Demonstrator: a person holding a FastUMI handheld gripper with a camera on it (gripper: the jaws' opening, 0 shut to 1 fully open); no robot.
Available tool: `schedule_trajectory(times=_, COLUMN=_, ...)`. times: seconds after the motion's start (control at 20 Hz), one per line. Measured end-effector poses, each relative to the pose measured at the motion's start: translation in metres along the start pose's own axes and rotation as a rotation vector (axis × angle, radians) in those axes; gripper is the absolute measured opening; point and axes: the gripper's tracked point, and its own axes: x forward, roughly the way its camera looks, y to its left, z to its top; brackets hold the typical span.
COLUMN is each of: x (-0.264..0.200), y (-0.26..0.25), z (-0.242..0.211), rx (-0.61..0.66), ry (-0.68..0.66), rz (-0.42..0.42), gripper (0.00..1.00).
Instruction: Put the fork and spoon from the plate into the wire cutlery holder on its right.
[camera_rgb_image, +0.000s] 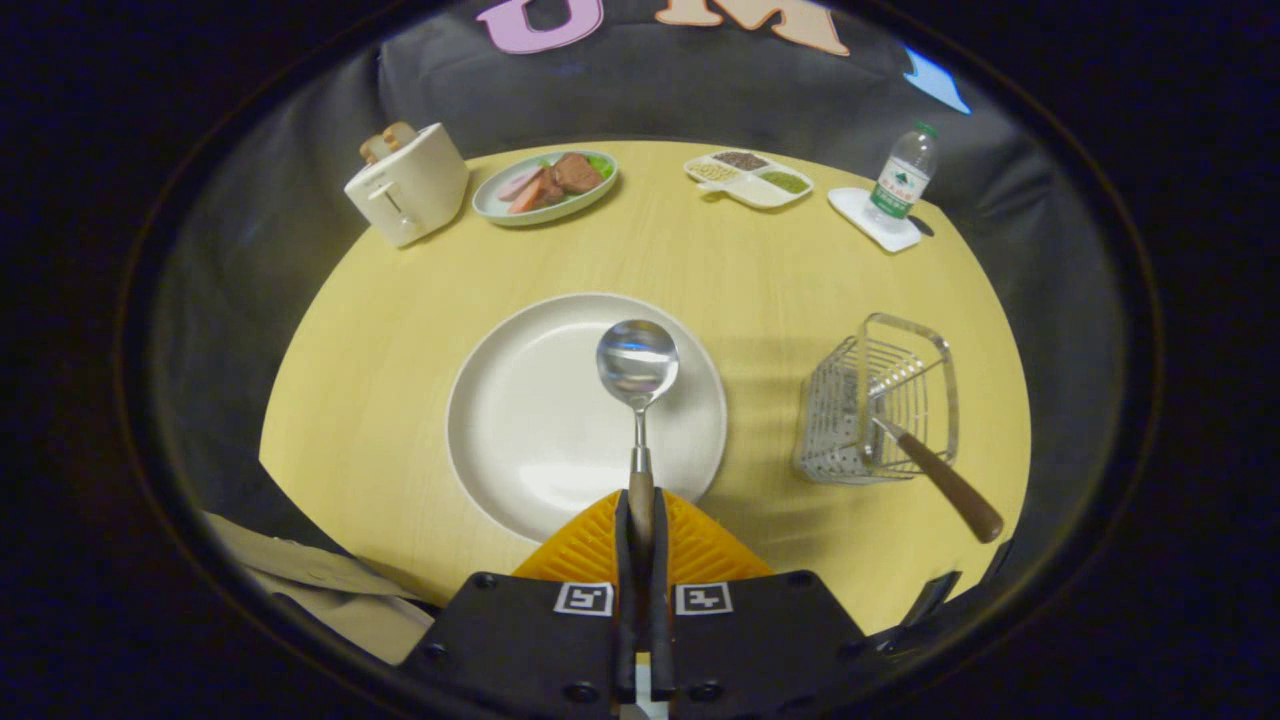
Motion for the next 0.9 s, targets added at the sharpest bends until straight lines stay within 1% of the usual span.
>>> schedule_trajectory(times=0.15, x=-0.016, y=-0.026, z=0.007, rx=0.008, ry=-0.012, rz=-0.025, gripper=0.09)
schedule_trajectory(times=0.45, x=-0.043, y=-0.072, z=0.009, rx=0.019, ry=0.001, rz=-0.063, gripper=0.09)
schedule_trajectory(times=0.6, x=-0.050, y=-0.097, z=0.010, rx=0.012, ry=0.007, rz=-0.103, gripper=0.09)
schedule_trajectory(times=0.9, x=-0.049, y=-0.125, z=0.004, rx=0.058, ry=0.055, rz=-0.114, gripper=0.09)
